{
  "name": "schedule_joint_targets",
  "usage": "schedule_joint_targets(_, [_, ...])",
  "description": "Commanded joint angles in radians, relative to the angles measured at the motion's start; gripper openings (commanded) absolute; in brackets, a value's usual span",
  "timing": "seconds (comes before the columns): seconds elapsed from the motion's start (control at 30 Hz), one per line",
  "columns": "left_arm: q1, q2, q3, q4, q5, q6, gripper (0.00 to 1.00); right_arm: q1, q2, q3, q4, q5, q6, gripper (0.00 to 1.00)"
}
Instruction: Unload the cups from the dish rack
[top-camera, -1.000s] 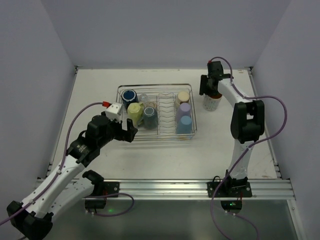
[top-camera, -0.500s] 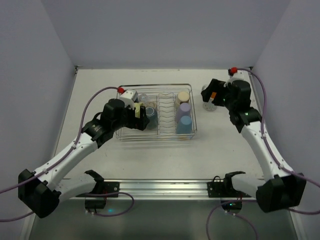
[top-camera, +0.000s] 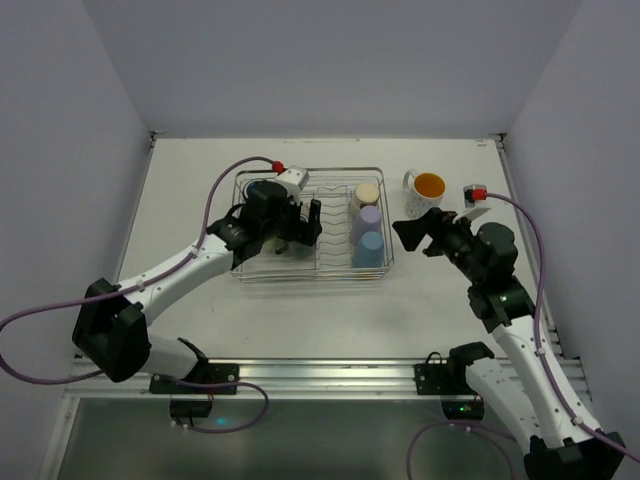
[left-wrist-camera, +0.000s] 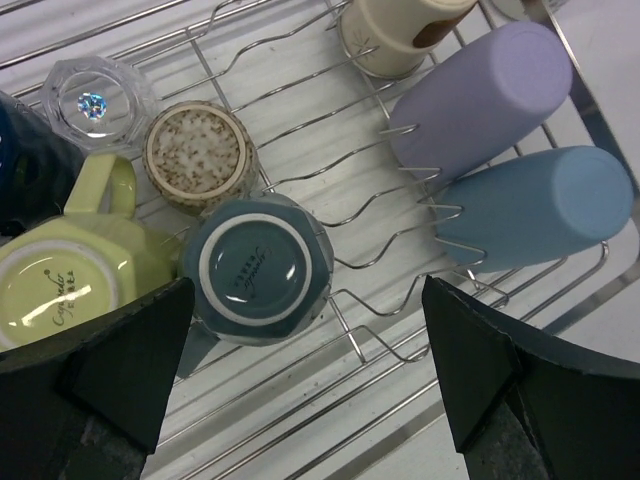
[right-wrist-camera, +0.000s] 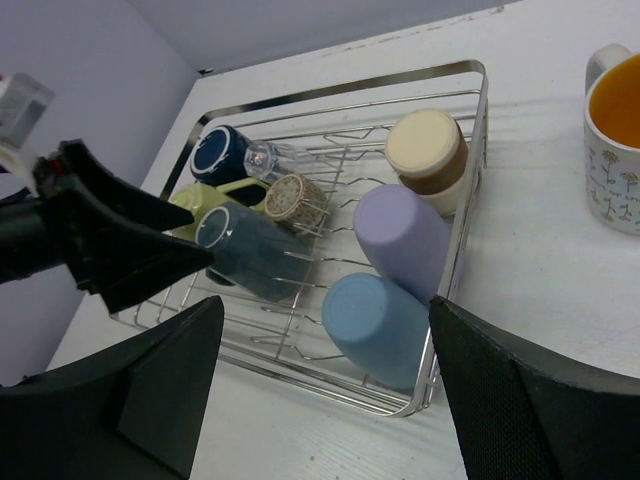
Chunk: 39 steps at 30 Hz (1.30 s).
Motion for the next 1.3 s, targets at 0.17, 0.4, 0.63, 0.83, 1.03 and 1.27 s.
schedule_joint_targets(0.17, [-0.004, 0.082, 0.042, 0.093, -0.146, 0.048, 1.00, 0.003, -0.030, -0.022, 0.030, -0.062, -0.002, 0.86])
schedule_joint_targets(0.4, [-0.006, 0.154, 0.023, 0.105, -0.146, 0.045, 1.00, 0.005, -0.033, -0.038, 0.042, -0.067, 0.004, 0.86])
schedule_joint_targets(0.63, [-0.004, 0.182, -0.026, 0.156, -0.140, 0.025, 0.95, 0.005, -0.036, -0.038, 0.036, -0.070, 0.007, 0.86])
schedule_joint_targets(0.83, [-0.006, 0.151, -0.032, 0.163, -0.152, 0.024, 0.34, 0.005, -0.042, -0.031, 0.027, -0.079, 0.017, 0.88])
schedule_joint_targets(1.03, [-0.006, 0.015, -0.018, 0.159, -0.121, 0.009, 0.08, 0.008, -0.045, -0.011, 0.053, -0.139, 0.072, 0.91])
schedule_joint_targets(1.27, [-0.006, -0.157, 0.014, 0.142, -0.060, -0.041, 0.00, 0.069, -0.039, -0.077, 0.275, -0.240, 0.244, 0.93])
